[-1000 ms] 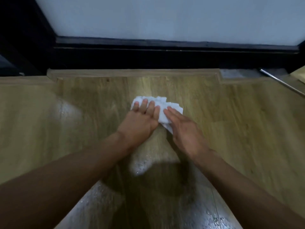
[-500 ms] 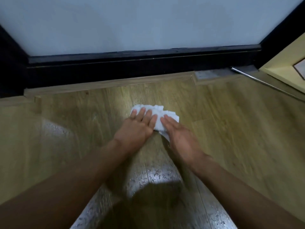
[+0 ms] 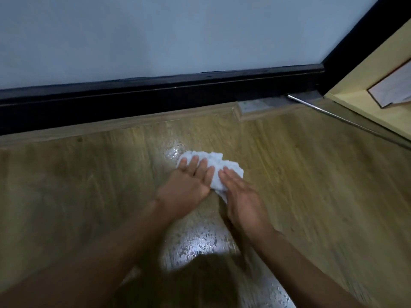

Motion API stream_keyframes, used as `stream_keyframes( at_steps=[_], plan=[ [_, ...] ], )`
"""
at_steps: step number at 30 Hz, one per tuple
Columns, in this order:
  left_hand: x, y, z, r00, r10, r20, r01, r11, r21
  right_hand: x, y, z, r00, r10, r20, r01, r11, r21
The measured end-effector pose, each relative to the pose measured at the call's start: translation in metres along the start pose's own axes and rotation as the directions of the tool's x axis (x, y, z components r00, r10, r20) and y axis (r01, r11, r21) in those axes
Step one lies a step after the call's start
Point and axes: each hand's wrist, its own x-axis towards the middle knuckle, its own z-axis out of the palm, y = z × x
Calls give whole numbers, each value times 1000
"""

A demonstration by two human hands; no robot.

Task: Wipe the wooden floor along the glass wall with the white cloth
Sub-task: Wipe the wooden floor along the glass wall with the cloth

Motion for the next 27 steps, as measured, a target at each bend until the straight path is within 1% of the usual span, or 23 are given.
stream_keyframes(
  at_steps=[1,3,5,7,9,11,12,13,14,15,16,17,18,19,20,22,23,25,27],
  plan=[
    [3,6,3,1000,-10,4,10,1000,-23,-3,7,-1,1000,16,4,-16,1000,-8],
    [21,9,2,996,-64,-57,61,996,-58,13,22,-7,999,31,9,-31,999,-42],
    [47,3,-13,984,-163,-73,154,982,-113,45,35,-18,999,38,2,-38,998,-47],
    [77,-3,-29,960,-274,-60,262,952,-156,75,44,-31,996,84,-17,-84,996,20],
    [99,2,-41,950,-309,-53,298,943,-151,89,51,-42,992,125,-3,-124,988,89],
    [100,14,-46,960,-281,21,281,950,-139,77,52,-43,985,173,7,-173,974,144],
    [94,22,-44,969,-243,37,245,962,-119,62,51,-42,977,213,7,-211,961,179],
    [84,31,-41,982,-187,-5,186,980,-73,42,50,-40,967,253,-1,-248,948,200],
    [72,42,-38,987,-131,-98,129,991,-21,16,48,-38,958,287,-16,-279,941,190],
    [60,54,-37,984,-80,-156,82,997,7,-11,46,-36,947,321,-28,-312,936,160],
    [50,69,-33,988,-7,-156,3,1000,-23,-36,42,-34,931,362,-46,-352,925,143],
    [41,85,-30,991,60,-118,-71,994,-88,-58,36,-32,909,411,-66,-398,905,151],
    [33,98,-29,994,97,-58,-103,987,-121,-73,28,-30,886,458,-70,-443,882,161],
    [27,109,-29,995,90,-32,-94,985,-142,-84,19,-27,866,496,-58,-482,861,163],
    [23,115,-30,997,71,-35,-75,985,-158,-90,10,-23,853,522,-31,-513,847,142],
    [14,111,-31,998,34,-47,-42,983,-181,-90,-7,-19,826,561,58,-564,825,45],
    [6,104,-32,999,32,-26,-36,982,-186,-87,-17,-18,815,572,97,-575,818,7],
    [-12,84,-30,999,24,26,-18,979,-202,-85,-42,-18,809,565,161,-566,823,-40],
    [-43,63,-29,998,-33,45,45,956,-291,-86,-74,-23,826,514,229,-530,848,10]
  ],
)
